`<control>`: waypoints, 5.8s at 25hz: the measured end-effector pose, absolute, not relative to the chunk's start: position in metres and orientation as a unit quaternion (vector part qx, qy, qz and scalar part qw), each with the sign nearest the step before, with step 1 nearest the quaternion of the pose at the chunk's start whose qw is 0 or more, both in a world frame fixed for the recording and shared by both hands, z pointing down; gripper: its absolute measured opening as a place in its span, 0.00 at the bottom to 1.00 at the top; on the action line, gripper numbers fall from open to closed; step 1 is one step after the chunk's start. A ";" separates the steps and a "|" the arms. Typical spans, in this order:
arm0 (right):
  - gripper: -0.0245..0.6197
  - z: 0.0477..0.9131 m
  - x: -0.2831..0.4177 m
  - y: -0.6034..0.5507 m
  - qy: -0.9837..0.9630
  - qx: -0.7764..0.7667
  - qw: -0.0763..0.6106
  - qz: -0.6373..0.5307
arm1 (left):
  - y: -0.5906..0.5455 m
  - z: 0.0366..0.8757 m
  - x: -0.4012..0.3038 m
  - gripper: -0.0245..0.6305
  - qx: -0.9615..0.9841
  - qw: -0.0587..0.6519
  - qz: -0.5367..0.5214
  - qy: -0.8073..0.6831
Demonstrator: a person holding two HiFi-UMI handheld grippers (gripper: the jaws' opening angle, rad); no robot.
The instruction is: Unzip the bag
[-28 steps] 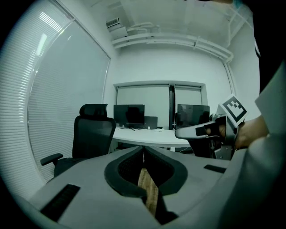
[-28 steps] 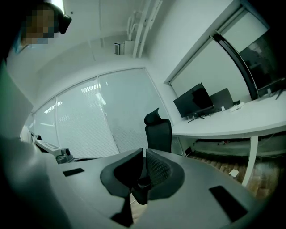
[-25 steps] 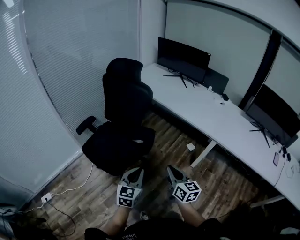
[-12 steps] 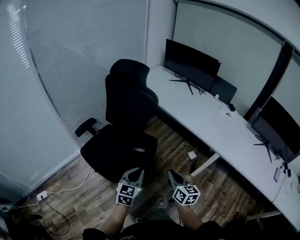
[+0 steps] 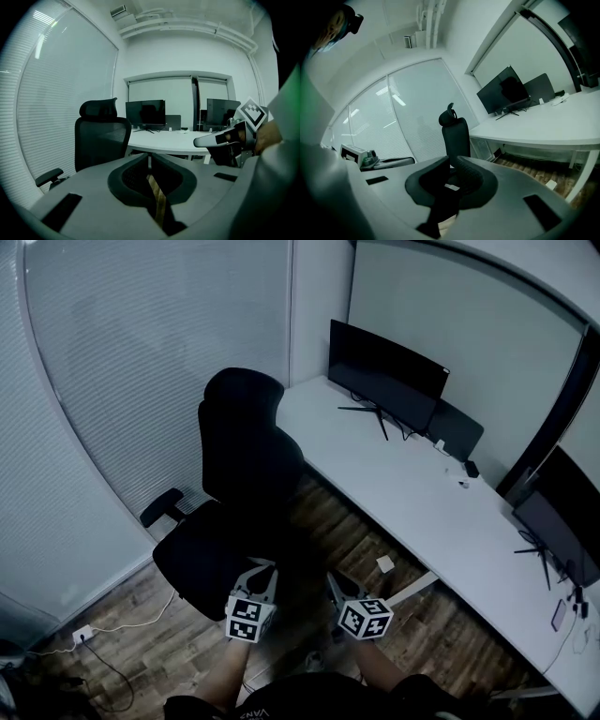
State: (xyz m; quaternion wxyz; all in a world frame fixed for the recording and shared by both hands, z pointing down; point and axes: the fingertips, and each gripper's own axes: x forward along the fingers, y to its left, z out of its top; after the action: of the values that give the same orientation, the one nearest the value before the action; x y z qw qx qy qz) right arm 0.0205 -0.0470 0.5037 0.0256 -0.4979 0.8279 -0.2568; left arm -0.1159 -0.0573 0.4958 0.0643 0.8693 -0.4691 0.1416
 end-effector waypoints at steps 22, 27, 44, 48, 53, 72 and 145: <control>0.11 0.587 0.028 -0.182 0.785 -0.494 0.051 -0.370 | -0.196 0.576 -0.104 0.10 0.868 0.147 0.213 -0.424; 0.11 0.610 0.019 -0.210 0.758 -0.513 0.065 -0.398 | -0.226 0.600 -0.103 0.18 0.876 0.184 0.229 -0.382; 0.24 0.687 0.012 -0.266 0.709 -0.466 0.156 -0.506 | -0.295 0.693 -0.084 0.37 0.890 0.168 0.336 -0.259; 0.24 0.706 0.015 -0.272 0.679 -0.449 0.213 -0.540 | -0.303 0.717 -0.083 0.38 0.888 0.147 0.371 -0.228; 0.24 0.730 0.015 -0.279 0.651 -0.431 0.252 -0.573 | -0.307 0.738 -0.076 0.39 0.891 0.138 0.387 -0.193; 0.25 0.815 0.006 -0.309 0.526 -0.323 0.392 -0.682 | -0.311 0.771 -0.071 0.39 0.891 0.107 0.417 -0.142; 0.11 0.697 -0.068 -0.093 0.849 -0.324 0.044 -0.414 | -0.282 0.788 -0.081 0.36 0.811 0.111 0.487 -0.305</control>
State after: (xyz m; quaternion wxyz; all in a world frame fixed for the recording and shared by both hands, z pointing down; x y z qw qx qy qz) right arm -0.0682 -0.0935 0.6975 0.0442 -0.3244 0.8492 -0.4144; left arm -0.0805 -0.2819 0.7885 0.1108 0.8109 -0.3049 0.4870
